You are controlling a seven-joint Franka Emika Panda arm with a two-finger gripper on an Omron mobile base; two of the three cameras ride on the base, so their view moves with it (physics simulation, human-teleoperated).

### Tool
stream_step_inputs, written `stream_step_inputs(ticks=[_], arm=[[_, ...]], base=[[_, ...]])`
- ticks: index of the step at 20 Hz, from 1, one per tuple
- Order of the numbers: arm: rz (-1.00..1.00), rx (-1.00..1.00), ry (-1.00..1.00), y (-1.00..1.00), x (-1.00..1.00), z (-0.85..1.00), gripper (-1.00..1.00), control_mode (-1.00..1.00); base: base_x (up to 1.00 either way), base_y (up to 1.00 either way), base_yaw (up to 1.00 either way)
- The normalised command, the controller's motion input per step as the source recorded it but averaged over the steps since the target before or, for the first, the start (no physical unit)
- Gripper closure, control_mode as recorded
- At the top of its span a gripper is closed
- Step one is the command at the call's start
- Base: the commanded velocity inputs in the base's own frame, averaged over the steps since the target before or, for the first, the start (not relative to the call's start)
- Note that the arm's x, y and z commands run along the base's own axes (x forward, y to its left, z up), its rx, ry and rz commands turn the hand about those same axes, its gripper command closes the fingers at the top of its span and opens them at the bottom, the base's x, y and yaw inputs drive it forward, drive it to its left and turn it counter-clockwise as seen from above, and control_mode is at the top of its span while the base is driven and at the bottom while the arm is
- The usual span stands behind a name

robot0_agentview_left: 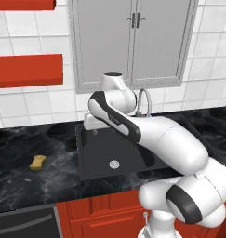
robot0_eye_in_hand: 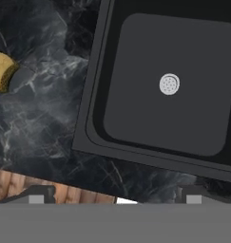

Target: Soak the sponge with water for a few seconds and then drop it inside the sink.

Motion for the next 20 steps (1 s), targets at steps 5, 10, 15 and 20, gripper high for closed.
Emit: stream_step_inputs(ticks=[5, 10, 15, 20], arm=[[0.00, 0.00, 0.00, 0.31, 0.03, -0.52, -1.00, -1.00], [0.00, 0.00, 0.00, 0.29, 0.09, -0.49, -1.00, -1.00], [-0.03, 0.00, 0.00, 0.22, 0.11, -0.16, -1.00, -1.00], [-0.06, 0.00, 0.00, 0.15, 0.21, -0.10, -1.00, -1.00]], base=[[0.00, 0.00, 0.00], [0.00, 0.00, 0.00], [0.00, 0.00, 0.00], [0.00, 0.00, 0.00]])
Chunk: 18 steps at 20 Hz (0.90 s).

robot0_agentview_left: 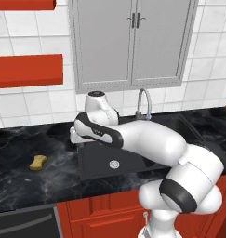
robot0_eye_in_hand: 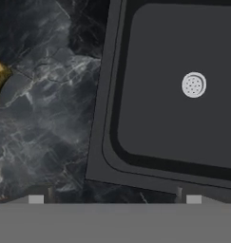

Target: Soak the sponge with water for a few seconds and then drop it inside the sink.

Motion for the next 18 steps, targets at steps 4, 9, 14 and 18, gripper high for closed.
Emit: stream_step_inputs(ticks=[4, 9, 14, 18], arm=[[-0.07, 0.00, -0.01, 0.21, 0.12, -0.09, -1.00, -1.00], [-0.08, 0.02, 0.00, 0.22, 0.09, 0.00, -1.00, -1.00], [-0.08, 0.01, 0.00, 0.24, 0.10, 0.00, -1.00, -1.00], [-0.07, 0.00, -0.01, 0.27, 0.10, 0.00, -1.00, -1.00]], base=[[0.00, 0.00, 0.00], [0.00, 0.00, 0.00], [0.00, 0.00, 0.00], [0.00, 0.00, 0.00]])
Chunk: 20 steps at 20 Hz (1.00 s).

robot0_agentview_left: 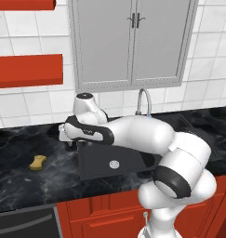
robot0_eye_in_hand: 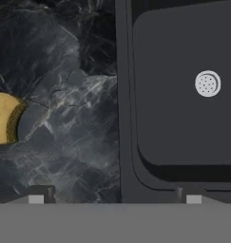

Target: Soak the sponge with water for a few seconds and then drop it inside the sink.

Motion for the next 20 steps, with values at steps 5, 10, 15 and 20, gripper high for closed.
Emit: stream_step_inputs(ticks=[5, 10, 15, 20], arm=[[-0.05, 0.00, 0.00, 0.36, 0.11, -0.01, -1.00, -1.00], [-0.03, 0.02, 0.00, 0.39, 0.05, 0.00, -1.00, -1.00], [0.00, 0.00, 0.00, 0.51, 0.00, 0.00, -1.00, -1.00], [0.00, 0.00, 0.03, 0.41, 0.01, 0.00, -1.00, -1.00]], base=[[0.00, 0.00, 0.00], [0.00, 0.00, 0.00], [0.00, 0.00, 0.00], [0.00, 0.00, 0.00]])
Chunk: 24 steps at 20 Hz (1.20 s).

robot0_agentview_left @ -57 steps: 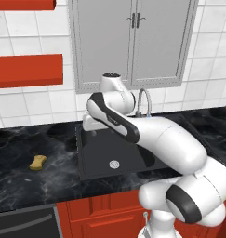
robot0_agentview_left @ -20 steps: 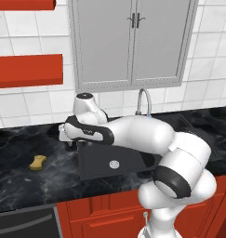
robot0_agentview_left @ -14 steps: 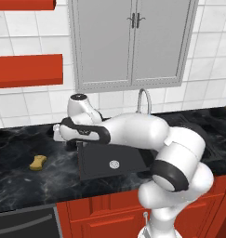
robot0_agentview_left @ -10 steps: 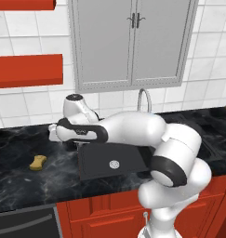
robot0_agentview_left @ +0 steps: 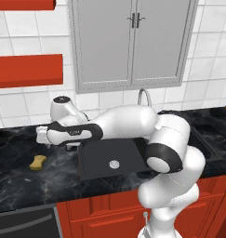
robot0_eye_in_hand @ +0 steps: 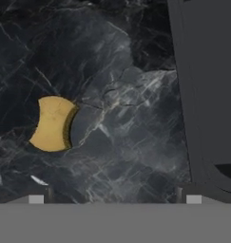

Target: Soak the sponge with water for a few seconds and then drop it inside the sink.

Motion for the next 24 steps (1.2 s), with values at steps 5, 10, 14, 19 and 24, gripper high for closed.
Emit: stream_step_inputs(ticks=[5, 10, 14, 19, 24], arm=[[0.00, 0.00, 0.01, 0.35, 0.16, -0.03, -1.00, -1.00], [0.00, 0.00, 0.00, 0.22, 0.26, -0.15, -1.00, -1.00], [0.00, 0.00, 0.00, 0.35, 0.19, -0.19, -1.00, -1.00], [0.00, 0.00, 0.00, 0.28, 0.06, -0.10, -1.00, -1.00], [0.00, 0.00, 0.00, 0.19, 0.00, 0.00, -1.00, -1.00]], base=[[0.00, 0.00, 0.00], [0.00, 0.00, 0.00], [0.00, 0.00, 0.00], [0.00, 0.00, 0.00], [0.00, 0.00, 0.00]])
